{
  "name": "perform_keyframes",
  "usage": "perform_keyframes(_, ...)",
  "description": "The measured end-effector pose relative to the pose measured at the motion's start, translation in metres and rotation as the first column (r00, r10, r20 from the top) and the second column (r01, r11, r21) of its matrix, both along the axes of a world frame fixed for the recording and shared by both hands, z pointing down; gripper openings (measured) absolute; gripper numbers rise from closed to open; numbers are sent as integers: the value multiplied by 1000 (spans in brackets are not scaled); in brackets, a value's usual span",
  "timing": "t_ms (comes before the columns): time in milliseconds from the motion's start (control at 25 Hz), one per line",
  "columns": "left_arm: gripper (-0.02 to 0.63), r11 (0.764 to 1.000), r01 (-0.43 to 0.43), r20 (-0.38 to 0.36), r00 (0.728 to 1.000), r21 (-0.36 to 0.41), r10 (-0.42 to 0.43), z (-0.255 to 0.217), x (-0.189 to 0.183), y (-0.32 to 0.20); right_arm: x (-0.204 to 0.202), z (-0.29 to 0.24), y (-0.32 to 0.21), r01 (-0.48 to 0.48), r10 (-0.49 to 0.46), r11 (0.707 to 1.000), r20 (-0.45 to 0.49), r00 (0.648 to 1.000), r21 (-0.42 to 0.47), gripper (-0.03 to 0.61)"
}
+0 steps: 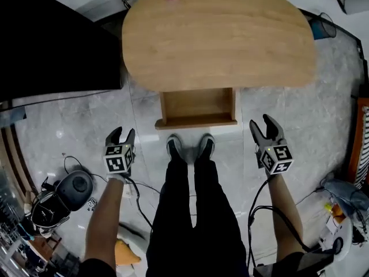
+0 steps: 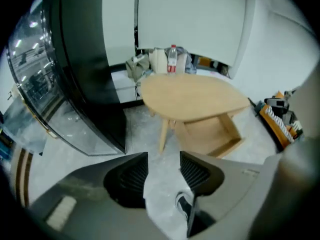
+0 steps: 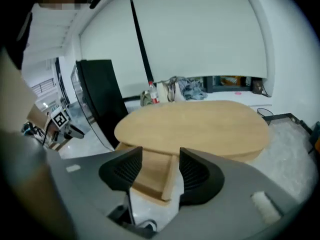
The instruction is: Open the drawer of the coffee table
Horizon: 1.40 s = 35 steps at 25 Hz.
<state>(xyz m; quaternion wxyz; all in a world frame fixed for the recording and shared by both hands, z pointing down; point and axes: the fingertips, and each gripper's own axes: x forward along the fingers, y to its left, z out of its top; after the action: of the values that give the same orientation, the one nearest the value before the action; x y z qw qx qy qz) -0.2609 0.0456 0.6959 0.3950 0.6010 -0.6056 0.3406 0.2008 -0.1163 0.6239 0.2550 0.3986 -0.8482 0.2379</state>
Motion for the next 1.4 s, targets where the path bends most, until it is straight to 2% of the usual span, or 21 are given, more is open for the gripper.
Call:
perform_keyframes(120, 202, 983, 1, -20, 1000, 183, 2, -100, 10, -48, -40, -86, -20, -13, 2, 997, 133, 991, 80, 227)
perform_keyframes(200, 182, 951, -20, -12, 1000, 308, 25, -178, 23, -75, -66, -148, -24, -33, 7, 993, 214, 977, 114, 211)
perform_keyframes(280, 176, 902, -44, 8, 999, 429, 45, -257, 31, -97, -95, -208, -24, -64, 19, 988, 301, 953, 139, 190)
perform_keyframes(400, 137, 799, -41, 7, 999, 599, 46, -365, 41, -122, -138, -292, -24, -75, -9, 977, 388, 922, 200, 161)
perform_keyframes(480, 106, 736, -28, -12, 999, 677, 49, -423, 52, -131, -158, -345, -22, -66, -48, 964, 417, 908, 256, 147)
perform_keyframes(640, 75, 646, -33, -46, 993, 762, 105, -507, 81, -138, -177, -439, -13, -65, -113, 927, 443, 889, 369, 145)
perform_keyframes(720, 58, 598, -58, -28, 991, 799, 133, -541, 92, -140, -180, -476, -13, -73, -131, 905, 439, 889, 418, 138)
perform_keyframes(840, 26, 529, -91, 9, 988, 843, 155, -586, 103, -143, -180, -521, -16, -85, -136, 869, 400, 906, 487, 115)
perform_keyframes(1080, 3, 379, -136, 68, 980, 915, 188, -666, 109, -142, -181, -593, -9, -92, -166, 775, 342, 925, 625, 75)
perform_keyframes(1280, 2, 262, -247, 200, 961, 933, 194, -715, 110, -139, -194, -641, -2, -88, -203, 676, 299, 933, 732, 21)
perform_keyframes(1320, 2, 246, -257, 212, 958, 935, 195, -723, 112, -137, -197, -649, 0, -86, -207, 657, 289, 935, 749, 8)
perform_keyframes(1400, 2, 232, -260, 214, 955, 938, 203, -732, 116, -134, -202, -661, 3, -82, -211, 626, 269, 940, 776, 3)
